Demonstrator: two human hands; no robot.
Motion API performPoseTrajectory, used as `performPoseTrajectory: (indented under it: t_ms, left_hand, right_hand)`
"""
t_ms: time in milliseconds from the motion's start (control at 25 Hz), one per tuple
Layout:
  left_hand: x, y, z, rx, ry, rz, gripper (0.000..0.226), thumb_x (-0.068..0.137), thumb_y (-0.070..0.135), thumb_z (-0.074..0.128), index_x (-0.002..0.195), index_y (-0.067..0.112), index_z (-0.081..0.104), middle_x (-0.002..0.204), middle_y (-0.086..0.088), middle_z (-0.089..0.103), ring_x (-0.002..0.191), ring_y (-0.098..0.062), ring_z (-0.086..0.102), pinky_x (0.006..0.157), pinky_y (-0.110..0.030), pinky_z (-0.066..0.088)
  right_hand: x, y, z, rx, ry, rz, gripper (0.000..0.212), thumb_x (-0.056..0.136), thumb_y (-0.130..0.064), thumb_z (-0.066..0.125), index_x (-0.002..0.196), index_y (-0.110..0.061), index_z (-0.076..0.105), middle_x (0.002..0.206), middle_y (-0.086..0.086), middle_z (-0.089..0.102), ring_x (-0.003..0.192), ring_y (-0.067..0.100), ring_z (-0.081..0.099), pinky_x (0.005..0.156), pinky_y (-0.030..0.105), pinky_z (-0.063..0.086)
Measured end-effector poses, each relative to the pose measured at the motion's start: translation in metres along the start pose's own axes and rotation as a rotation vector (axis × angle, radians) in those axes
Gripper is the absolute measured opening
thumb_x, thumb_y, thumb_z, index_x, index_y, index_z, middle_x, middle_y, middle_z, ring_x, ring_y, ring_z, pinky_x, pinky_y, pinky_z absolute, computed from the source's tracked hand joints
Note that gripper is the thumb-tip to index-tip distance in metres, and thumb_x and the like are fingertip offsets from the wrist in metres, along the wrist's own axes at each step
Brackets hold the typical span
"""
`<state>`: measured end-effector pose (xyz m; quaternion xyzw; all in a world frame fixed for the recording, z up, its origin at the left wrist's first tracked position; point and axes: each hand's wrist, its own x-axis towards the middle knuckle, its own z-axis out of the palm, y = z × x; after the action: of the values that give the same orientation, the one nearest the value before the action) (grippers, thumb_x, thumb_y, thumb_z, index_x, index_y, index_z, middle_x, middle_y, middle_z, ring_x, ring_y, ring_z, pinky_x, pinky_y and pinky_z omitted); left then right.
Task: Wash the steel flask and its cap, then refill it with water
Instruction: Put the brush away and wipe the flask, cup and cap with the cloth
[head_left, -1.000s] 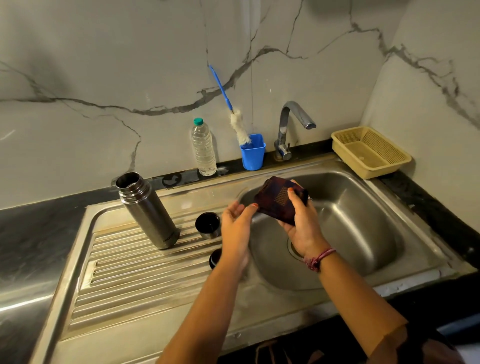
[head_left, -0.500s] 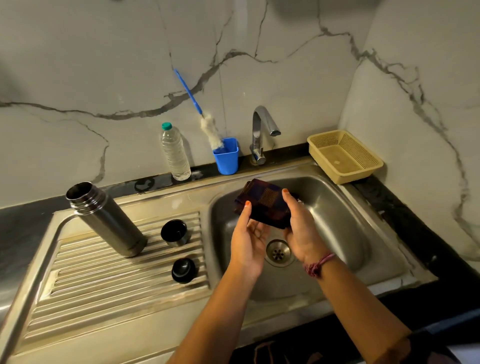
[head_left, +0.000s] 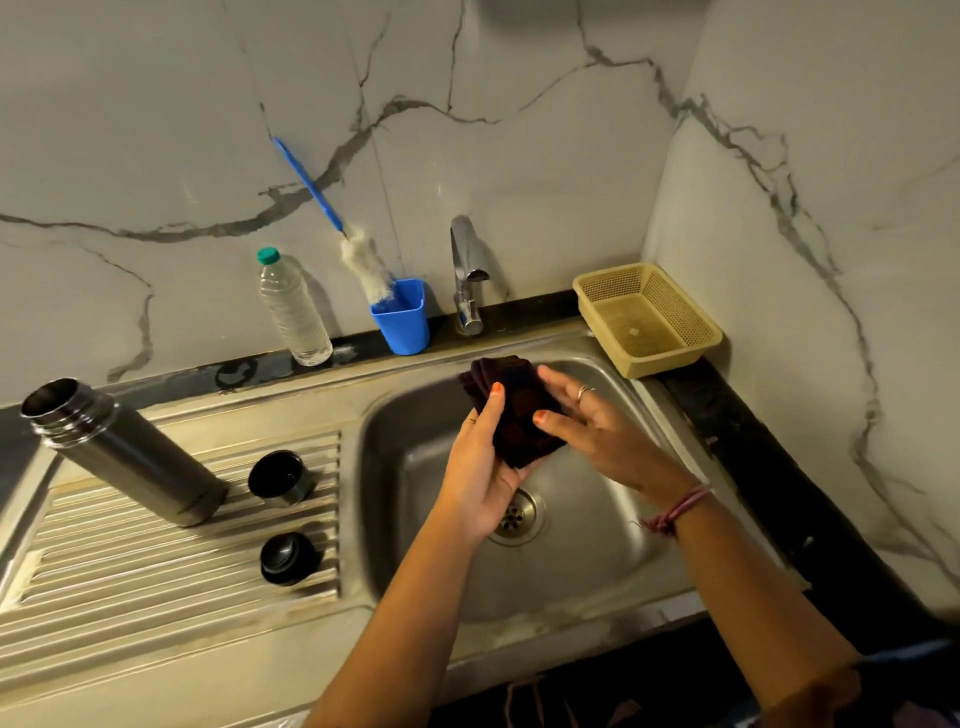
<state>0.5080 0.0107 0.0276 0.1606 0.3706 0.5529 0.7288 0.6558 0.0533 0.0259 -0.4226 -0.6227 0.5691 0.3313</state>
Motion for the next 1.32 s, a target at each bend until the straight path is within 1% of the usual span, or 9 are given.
performPoseTrajectory:
  t_ms: [80,200,280,400,520,720,920,1120,1320]
  left_hand:
    - [0.005,0.001,0.005,0.144,-0.093,0.023,0.045,0.092,0.020,0.060,0.136,0.011,0.053,0.124,-0.014,0.067,0.115,-0.027,0.064,0.091,-0.037,0.057]
    - [0.015,-0.003,0.009,0.461,-0.156,0.104,0.063,0.083,-0.009,0.066,0.138,0.018,0.051,0.120,-0.010,0.068,0.113,-0.023,0.065,0.099,-0.038,0.053]
    - [0.023,-0.012,0.013,0.660,-0.112,0.183,0.076,0.078,-0.008,0.073,0.142,0.022,0.046,0.121,-0.009,0.068,0.117,-0.021,0.063,0.105,-0.041,0.047]
    - [0.029,-0.018,0.021,0.798,-0.121,0.252,0.078,0.077,-0.004,0.077,0.137,0.034,0.044,0.119,0.001,0.069,0.116,-0.010,0.062,0.102,-0.029,0.048]
    - [0.036,-0.015,0.027,0.885,-0.127,0.264,0.077,0.081,-0.006,0.071,0.142,0.030,0.041,0.117,0.002,0.069,0.111,-0.007,0.064,0.097,-0.025,0.051]
    - [0.051,-0.003,0.020,0.339,-0.013,0.151,0.048,0.086,-0.013,0.054,0.128,0.010,0.058,0.111,-0.010,0.070,0.102,-0.024,0.067,0.083,-0.032,0.059]
    - [0.072,-0.015,0.000,0.053,0.067,-0.026,0.036,0.076,0.006,0.065,0.110,0.016,0.065,0.100,-0.008,0.069,0.081,-0.015,0.063,0.066,-0.023,0.054]
    - [0.097,-0.044,-0.014,-0.117,0.274,-0.236,0.012,0.083,0.009,0.064,0.094,0.008,0.058,0.083,-0.011,0.063,0.063,-0.014,0.049,0.067,-0.023,0.040]
    - [0.110,-0.048,-0.013,-0.283,0.234,-0.211,0.021,0.073,0.003,0.066,0.091,0.006,0.054,0.094,-0.015,0.062,0.070,-0.013,0.045,0.051,-0.018,0.047]
  right_hand:
    - [-0.001,0.007,-0.004,0.071,-0.002,0.047,0.053,0.096,-0.024,0.053,0.143,-0.033,0.031,0.131,-0.021,0.050,0.116,-0.012,0.047,0.098,0.014,0.041]
    - [-0.001,0.020,-0.010,0.165,0.004,0.081,0.057,0.093,-0.050,0.046,0.146,-0.034,0.031,0.136,-0.012,0.051,0.129,0.003,0.044,0.110,0.032,0.035]
    - [0.000,0.029,-0.016,0.238,-0.002,0.075,0.058,0.089,-0.057,0.040,0.143,-0.034,0.038,0.140,-0.007,0.051,0.132,0.008,0.043,0.113,0.039,0.030]
    - [0.002,0.033,-0.024,0.408,0.055,0.073,0.054,0.095,-0.055,0.035,0.138,-0.025,0.046,0.136,0.002,0.055,0.129,0.016,0.048,0.114,0.044,0.030]
    - [0.004,0.031,-0.035,0.575,0.112,0.071,0.044,0.100,-0.047,0.030,0.132,-0.024,0.051,0.131,0.008,0.059,0.125,0.022,0.053,0.108,0.045,0.037]
    - [0.009,0.035,-0.063,0.813,0.223,0.144,0.037,0.096,-0.030,0.051,0.129,-0.013,0.054,0.125,0.013,0.062,0.112,0.026,0.063,0.087,0.042,0.053]
    - [0.021,0.037,-0.079,0.574,0.383,0.225,0.038,0.087,0.000,0.059,0.124,-0.011,0.055,0.109,0.011,0.069,0.087,0.019,0.070,0.058,0.029,0.056]
    - [0.028,0.032,-0.087,0.307,0.348,0.101,0.053,0.085,0.008,0.058,0.118,-0.033,0.053,0.101,0.015,0.070,0.092,0.024,0.070,0.072,0.038,0.059]
    - [0.027,0.036,-0.091,0.199,0.337,0.027,0.041,0.089,0.006,0.055,0.117,-0.023,0.062,0.123,0.008,0.061,0.107,0.015,0.063,0.075,0.027,0.058]
